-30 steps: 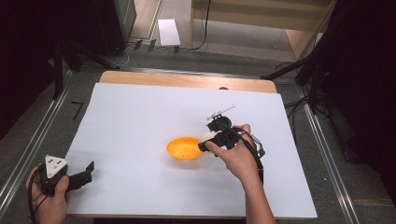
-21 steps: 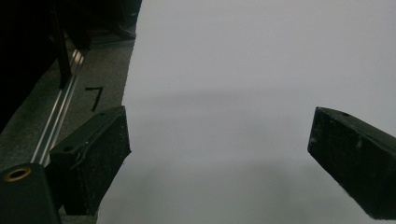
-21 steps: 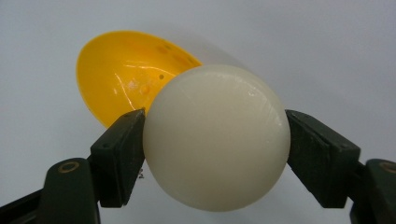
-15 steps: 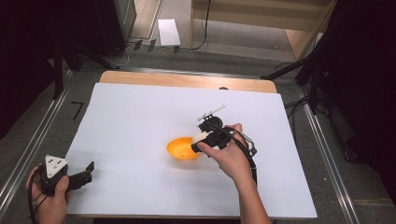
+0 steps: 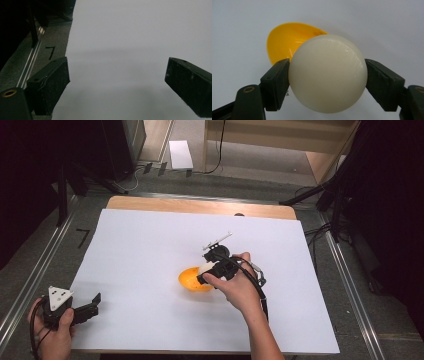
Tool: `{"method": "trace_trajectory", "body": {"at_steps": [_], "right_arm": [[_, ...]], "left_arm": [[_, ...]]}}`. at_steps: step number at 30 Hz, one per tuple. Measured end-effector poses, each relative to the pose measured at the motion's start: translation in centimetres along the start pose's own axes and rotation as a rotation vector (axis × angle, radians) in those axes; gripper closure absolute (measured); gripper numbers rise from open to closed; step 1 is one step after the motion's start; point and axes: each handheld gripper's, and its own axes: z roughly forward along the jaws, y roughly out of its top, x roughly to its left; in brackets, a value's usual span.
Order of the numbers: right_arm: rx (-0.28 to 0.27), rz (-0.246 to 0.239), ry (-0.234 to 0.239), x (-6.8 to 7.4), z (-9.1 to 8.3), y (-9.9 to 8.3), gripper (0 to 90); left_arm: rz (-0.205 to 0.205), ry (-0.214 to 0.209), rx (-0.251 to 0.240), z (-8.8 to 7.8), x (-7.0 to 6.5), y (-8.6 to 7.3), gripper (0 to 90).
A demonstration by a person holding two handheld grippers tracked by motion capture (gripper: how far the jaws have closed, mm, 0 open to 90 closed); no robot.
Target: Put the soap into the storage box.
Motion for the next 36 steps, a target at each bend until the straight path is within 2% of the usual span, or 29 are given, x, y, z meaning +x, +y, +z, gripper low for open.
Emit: {"method": "trace_trajectory", "body": {"at_steps": [19,36], "right_arm": [[0.031,-0.004,0.007,1.2,1.9,0.5,24.9],[0.056,0.006,0.01,1.1,3.3,0.4,24.9]], "left_arm": [[-0.001,-0.006,-0.002,0.0,0.1,0.0,6.2],[-0.001,-0.006,-0.001,0.0,0.1,0.0,6.2]]}}
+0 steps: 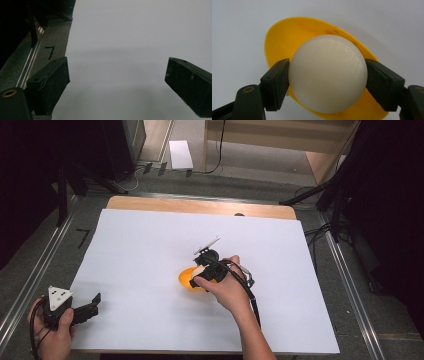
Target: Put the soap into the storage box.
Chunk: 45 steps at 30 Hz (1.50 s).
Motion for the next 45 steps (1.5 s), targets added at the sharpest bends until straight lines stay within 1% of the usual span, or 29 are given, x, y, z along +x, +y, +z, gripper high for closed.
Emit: {"method": "trace_trajectory", "body": {"at_steps": [6,13,18,21,26,36,37,38,41,45], "right_arm": [[0.001,0.005,0.012,0.1,0.3,0.0,24.8],[-0.003,0.008,0.006,0.1,0.4,0.0,24.7],[-0.006,-0.001,0.009,0.1,0.3,-0.1,24.5],[-0.012,0.007,0.01,0.0,0.0,-0.2,24.5],[-0.043,0.012,0.016,-0.3,-0.9,-0.4,23.3],[-0.058,0.021,0.014,-0.8,-1.8,-0.7,17.7],[-0.057,0.029,0.012,-0.8,-1.9,-0.8,16.2],[-0.06,0.024,0.009,-1.0,-1.9,-0.8,15.2],[-0.057,0.035,0.002,-1.3,-2.2,-0.9,13.8],[-0.068,0.048,-0.005,-1.7,-2.5,-1.2,13.8]], "left_arm": [[0.002,-0.001,0.002,0.0,0.0,0.0,6.2],[0.001,-0.001,0.001,0.0,0.0,0.0,6.2],[0.002,-0.001,0.001,0.0,0.0,0.0,6.2],[-0.005,0.0,-0.001,0.0,0.0,0.0,6.2],[0.0,0.0,0.0,0.0,0.0,0.0,6.2],[-0.001,0.001,0.0,0.0,0.0,0.0,6.2],[0.0,0.002,0.0,0.0,0.0,0.0,6.3],[0.0,0.001,0.0,0.0,0.0,0.0,6.2],[0.0,0.001,0.0,0.0,0.0,0.0,6.2],[0.001,0.005,0.002,0.0,-0.1,0.0,6.2]]}}
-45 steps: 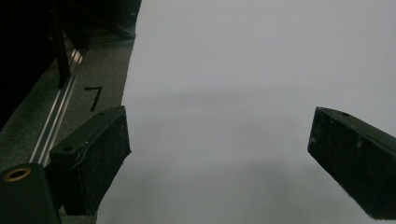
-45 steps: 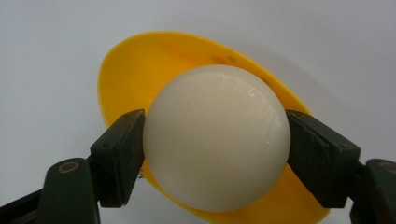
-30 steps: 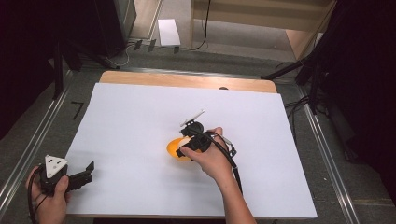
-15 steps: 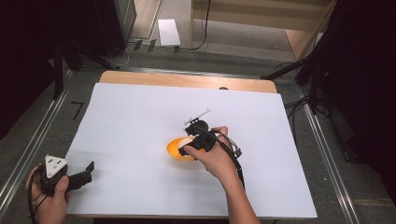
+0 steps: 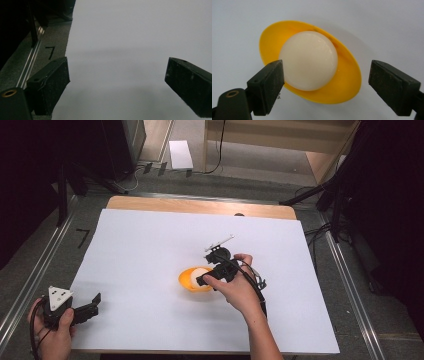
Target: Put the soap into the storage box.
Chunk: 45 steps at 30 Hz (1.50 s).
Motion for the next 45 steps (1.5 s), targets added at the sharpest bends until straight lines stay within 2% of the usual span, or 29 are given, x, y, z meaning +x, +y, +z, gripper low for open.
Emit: {"method": "trace_trajectory", "body": {"at_steps": [28,45], "right_arm": [[-0.016,0.083,-0.043,-4.3,-1.8,-2.9,14.5],[-0.021,0.126,-0.07,-6.8,-2.0,-5.1,15.6]], "left_arm": [[0.002,0.002,0.002,0.0,0.0,0.0,6.2],[0.001,0.003,0.001,0.0,0.0,0.0,6.3]]}}
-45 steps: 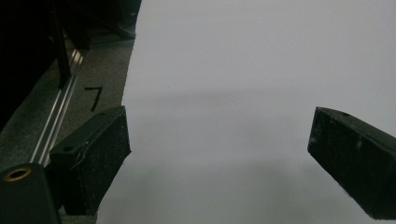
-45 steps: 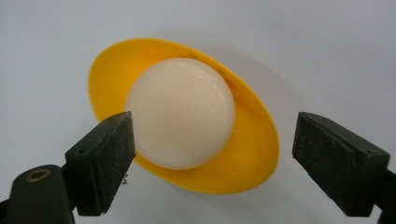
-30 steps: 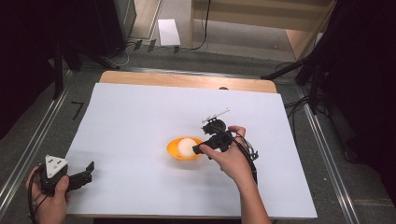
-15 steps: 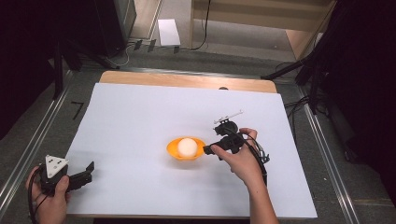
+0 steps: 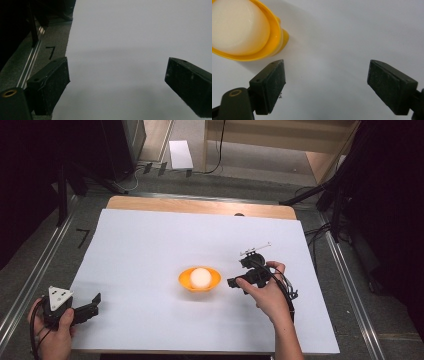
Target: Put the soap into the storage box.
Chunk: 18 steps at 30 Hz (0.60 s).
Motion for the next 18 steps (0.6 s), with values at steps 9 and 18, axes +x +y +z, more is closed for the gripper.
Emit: {"method": "trace_trajectory", "body": {"at_steps": [9,18], "right_arm": [[0.002,0.022,-0.01,-1.2,0.2,-1.1,15.8],[0.0,0.043,-0.015,-2.6,0.2,-2.4,15.8]], "left_arm": [[-0.001,-0.001,-0.002,0.0,0.0,0.0,6.3],[0.002,0.0,-0.001,0.0,0.0,0.0,6.2]]}}
